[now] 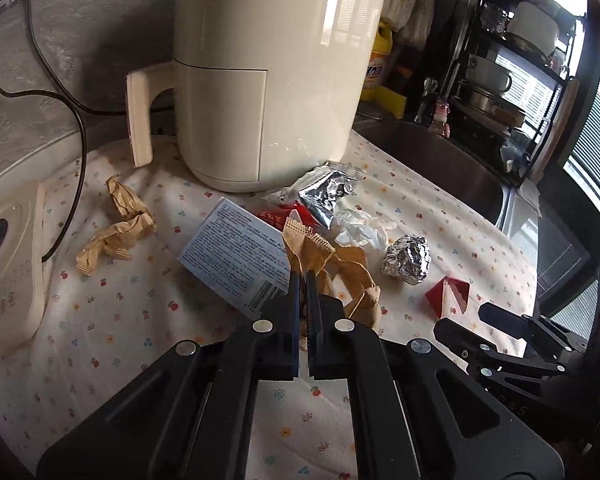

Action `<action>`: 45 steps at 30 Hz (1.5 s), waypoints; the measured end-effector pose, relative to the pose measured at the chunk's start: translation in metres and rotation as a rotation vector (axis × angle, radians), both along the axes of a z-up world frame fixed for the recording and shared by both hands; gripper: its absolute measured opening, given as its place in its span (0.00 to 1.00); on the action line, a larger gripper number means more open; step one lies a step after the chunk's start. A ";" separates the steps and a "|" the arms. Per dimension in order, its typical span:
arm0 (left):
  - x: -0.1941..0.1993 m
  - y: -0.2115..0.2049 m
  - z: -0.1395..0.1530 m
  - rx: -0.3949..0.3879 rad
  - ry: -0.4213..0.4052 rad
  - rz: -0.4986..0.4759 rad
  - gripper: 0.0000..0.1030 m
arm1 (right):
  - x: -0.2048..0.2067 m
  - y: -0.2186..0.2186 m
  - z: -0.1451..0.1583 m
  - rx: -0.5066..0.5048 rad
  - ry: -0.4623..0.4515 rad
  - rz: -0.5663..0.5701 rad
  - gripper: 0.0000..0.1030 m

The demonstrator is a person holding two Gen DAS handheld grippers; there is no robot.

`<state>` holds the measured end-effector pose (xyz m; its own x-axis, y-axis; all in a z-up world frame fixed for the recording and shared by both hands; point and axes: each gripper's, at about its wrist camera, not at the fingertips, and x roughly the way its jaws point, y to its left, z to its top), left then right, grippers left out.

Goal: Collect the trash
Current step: 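Lower the left gripper onto the crumpled brown paper and close on it, then close the right gripper on the red paper scrap while the left gripper holds the brown paper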

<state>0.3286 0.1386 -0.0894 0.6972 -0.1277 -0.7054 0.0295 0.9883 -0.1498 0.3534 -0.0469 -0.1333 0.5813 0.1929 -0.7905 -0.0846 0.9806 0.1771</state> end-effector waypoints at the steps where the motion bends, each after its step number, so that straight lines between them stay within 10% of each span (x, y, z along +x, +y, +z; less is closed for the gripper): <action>1: -0.001 0.003 0.000 0.001 -0.002 0.010 0.03 | 0.001 0.001 -0.002 -0.004 0.003 0.002 0.64; 5: -0.003 0.014 0.001 0.009 -0.004 0.041 0.04 | 0.010 0.009 -0.011 -0.023 0.036 0.023 0.51; 10: -0.005 0.015 0.004 0.026 -0.010 0.049 0.03 | 0.014 0.016 -0.014 -0.041 0.046 0.053 0.01; 28: -0.010 -0.020 0.016 0.025 -0.054 -0.014 0.04 | -0.017 -0.008 0.019 -0.018 -0.028 0.035 0.03; 30: -0.008 -0.023 0.016 0.018 -0.059 -0.014 0.04 | -0.017 -0.013 0.020 -0.027 -0.034 0.025 0.10; 33: -0.007 -0.026 0.019 0.017 -0.070 -0.012 0.04 | -0.015 -0.020 0.020 -0.034 -0.051 0.001 0.52; 45: 0.022 -0.021 0.011 0.024 -0.049 -0.021 0.04 | 0.025 -0.005 0.003 -0.042 -0.010 -0.004 0.51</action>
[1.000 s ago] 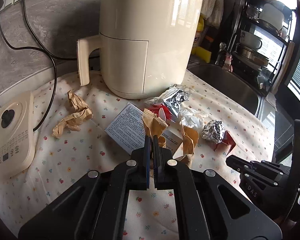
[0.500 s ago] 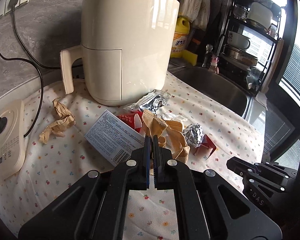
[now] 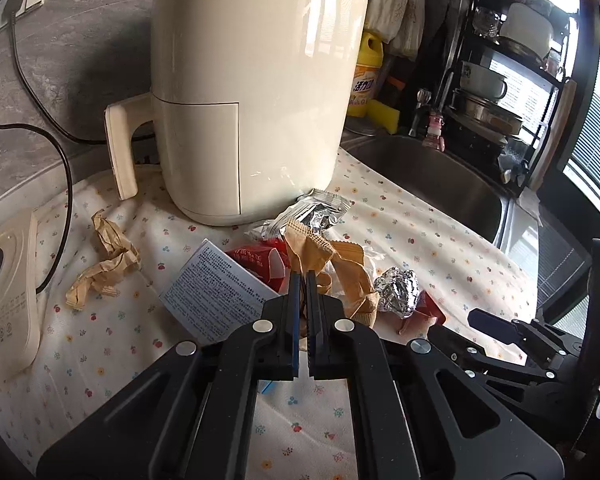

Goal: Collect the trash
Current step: 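Close the right gripper on the red paper scrap while the left gripper holds the brown paper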

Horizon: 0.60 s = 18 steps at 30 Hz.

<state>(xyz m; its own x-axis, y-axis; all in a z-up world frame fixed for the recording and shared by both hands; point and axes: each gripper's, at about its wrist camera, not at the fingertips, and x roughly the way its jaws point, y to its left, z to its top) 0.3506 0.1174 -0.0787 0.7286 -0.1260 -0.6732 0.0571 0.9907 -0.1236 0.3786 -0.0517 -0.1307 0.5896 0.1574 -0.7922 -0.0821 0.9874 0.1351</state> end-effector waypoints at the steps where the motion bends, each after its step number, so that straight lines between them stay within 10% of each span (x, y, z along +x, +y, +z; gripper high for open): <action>1: 0.002 0.000 -0.001 0.000 0.004 -0.002 0.04 | 0.003 0.001 -0.002 -0.003 0.004 -0.001 0.50; 6: 0.009 0.000 -0.006 0.005 0.020 -0.006 0.04 | 0.012 0.000 -0.014 0.013 0.053 0.003 0.05; 18: -0.010 -0.027 0.009 0.020 -0.014 -0.040 0.04 | -0.023 -0.022 0.016 0.007 -0.031 -0.002 0.03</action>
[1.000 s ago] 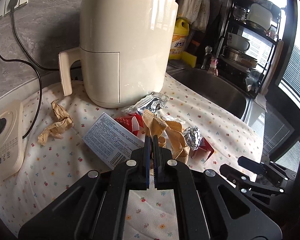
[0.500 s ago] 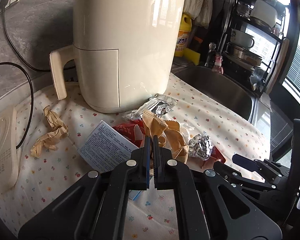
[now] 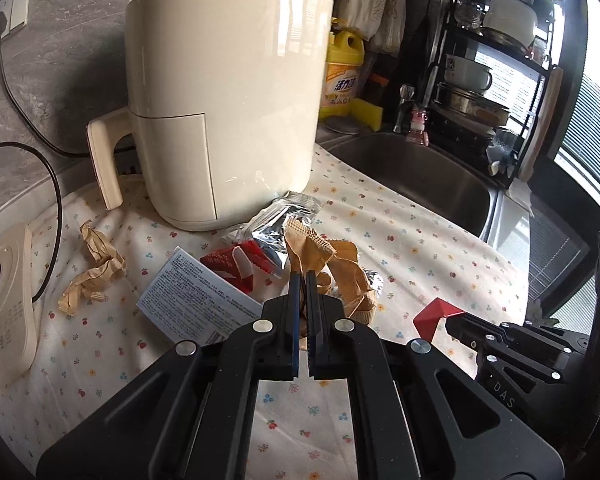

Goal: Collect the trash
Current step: 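Carry the brown paper and red scrap in both grippers over the white bucket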

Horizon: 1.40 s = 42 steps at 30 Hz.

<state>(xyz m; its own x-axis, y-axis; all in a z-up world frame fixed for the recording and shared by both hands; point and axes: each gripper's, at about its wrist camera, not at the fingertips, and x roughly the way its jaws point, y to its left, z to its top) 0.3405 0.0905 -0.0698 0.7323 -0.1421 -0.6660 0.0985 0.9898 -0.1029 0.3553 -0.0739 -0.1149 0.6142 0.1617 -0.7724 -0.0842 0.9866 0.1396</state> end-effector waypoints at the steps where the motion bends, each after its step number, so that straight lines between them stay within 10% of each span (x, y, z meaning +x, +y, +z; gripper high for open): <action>1: -0.004 -0.005 0.001 0.000 -0.003 -0.005 0.04 | -0.005 -0.005 0.003 0.003 -0.004 -0.005 0.03; 27: -0.106 -0.179 0.018 -0.005 -0.022 -0.271 0.04 | -0.169 -0.159 0.025 -0.017 -0.023 -0.222 0.03; 42: -0.150 -0.262 -0.031 -0.006 0.084 -0.424 0.04 | -0.244 -0.235 -0.016 -0.018 0.078 -0.385 0.03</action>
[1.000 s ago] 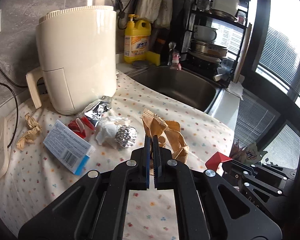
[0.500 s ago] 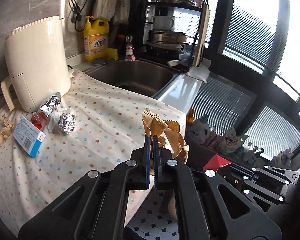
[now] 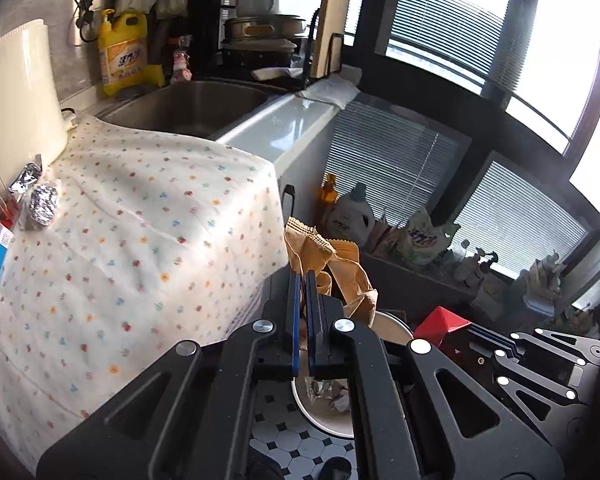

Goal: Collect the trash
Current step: 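Carry the brown paper and red scrap in both grippers over the white bucket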

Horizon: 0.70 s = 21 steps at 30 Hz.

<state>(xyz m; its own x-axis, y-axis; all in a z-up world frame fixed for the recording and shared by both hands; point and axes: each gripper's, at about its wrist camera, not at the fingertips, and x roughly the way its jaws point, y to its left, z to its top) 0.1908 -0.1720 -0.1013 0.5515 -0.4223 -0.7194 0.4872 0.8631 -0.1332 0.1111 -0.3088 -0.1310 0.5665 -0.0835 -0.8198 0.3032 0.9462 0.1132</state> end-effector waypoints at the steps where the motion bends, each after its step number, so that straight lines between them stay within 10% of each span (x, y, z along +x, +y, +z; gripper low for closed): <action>1: -0.003 -0.006 -0.006 0.002 0.011 -0.013 0.04 | -0.005 -0.005 -0.005 0.002 0.011 -0.013 0.03; 21: -0.016 -0.088 -0.127 0.044 0.196 -0.155 0.04 | -0.045 -0.068 -0.100 0.040 0.169 -0.160 0.03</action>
<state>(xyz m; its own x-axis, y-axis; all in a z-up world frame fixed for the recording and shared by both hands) 0.1750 -0.2597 -0.2278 0.3305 -0.4567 -0.8260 0.5825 0.7872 -0.2022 0.0659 -0.3768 -0.2313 0.4032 -0.1265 -0.9063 0.4664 0.8805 0.0846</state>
